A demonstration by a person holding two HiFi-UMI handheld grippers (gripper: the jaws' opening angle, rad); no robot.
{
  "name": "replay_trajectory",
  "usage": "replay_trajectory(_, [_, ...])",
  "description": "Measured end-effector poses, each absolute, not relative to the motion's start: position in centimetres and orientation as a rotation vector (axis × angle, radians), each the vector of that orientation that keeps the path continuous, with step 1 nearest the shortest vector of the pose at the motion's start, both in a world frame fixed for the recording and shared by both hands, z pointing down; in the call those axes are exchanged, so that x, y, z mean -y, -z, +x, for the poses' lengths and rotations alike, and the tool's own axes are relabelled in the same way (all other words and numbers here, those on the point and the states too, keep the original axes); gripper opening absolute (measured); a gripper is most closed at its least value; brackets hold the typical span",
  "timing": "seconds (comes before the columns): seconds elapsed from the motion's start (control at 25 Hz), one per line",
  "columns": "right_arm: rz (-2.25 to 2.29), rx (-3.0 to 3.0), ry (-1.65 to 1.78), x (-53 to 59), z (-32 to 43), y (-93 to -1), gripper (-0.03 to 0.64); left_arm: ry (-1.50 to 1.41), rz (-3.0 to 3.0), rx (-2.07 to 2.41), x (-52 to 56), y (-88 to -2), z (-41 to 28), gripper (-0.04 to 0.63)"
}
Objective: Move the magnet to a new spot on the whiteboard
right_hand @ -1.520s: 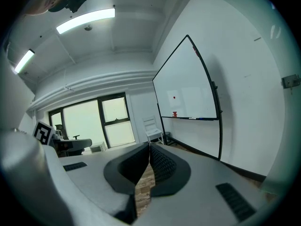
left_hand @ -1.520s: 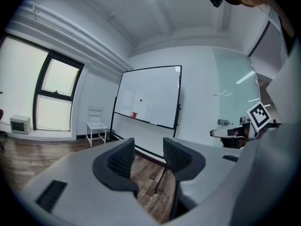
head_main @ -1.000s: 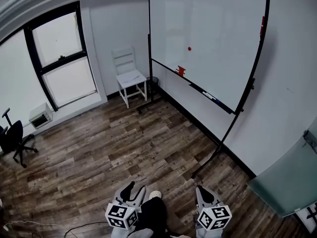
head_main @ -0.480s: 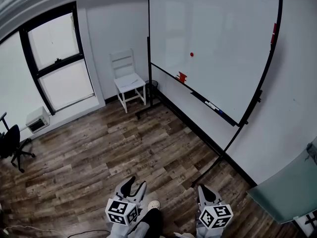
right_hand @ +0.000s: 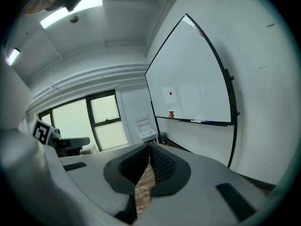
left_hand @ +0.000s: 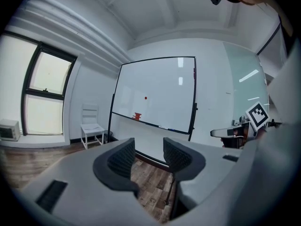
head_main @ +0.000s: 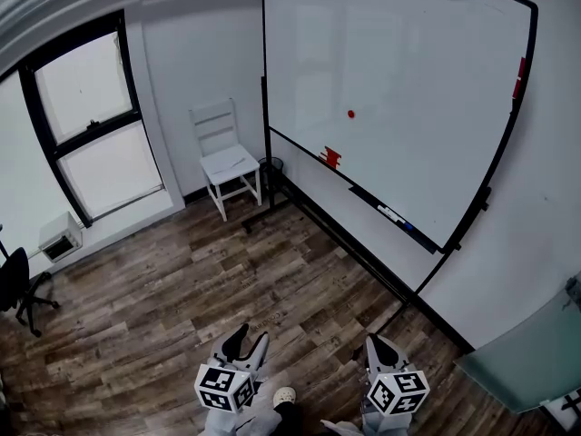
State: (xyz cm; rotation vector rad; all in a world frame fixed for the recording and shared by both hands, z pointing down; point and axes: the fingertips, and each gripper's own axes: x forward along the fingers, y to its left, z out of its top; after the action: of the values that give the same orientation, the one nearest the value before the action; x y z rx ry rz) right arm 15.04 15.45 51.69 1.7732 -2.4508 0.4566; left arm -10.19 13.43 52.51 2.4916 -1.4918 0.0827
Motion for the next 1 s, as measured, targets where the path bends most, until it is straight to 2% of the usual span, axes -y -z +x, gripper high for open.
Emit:
replay_trajectory(0.68, [1.809, 2.436, -0.436, -4.3, 11.8, -51.8, 0.028, -0.052, 2.521, 1.491, -2.3, -52.3, -13.6, 0.184])
replay_trajectory(1.0, [1.817, 2.399, -0.463, -2.5, 11.5, -53.3, 0.028, -0.075, 2.527, 1.447, 0.1, -53.8, -13.6, 0.184])
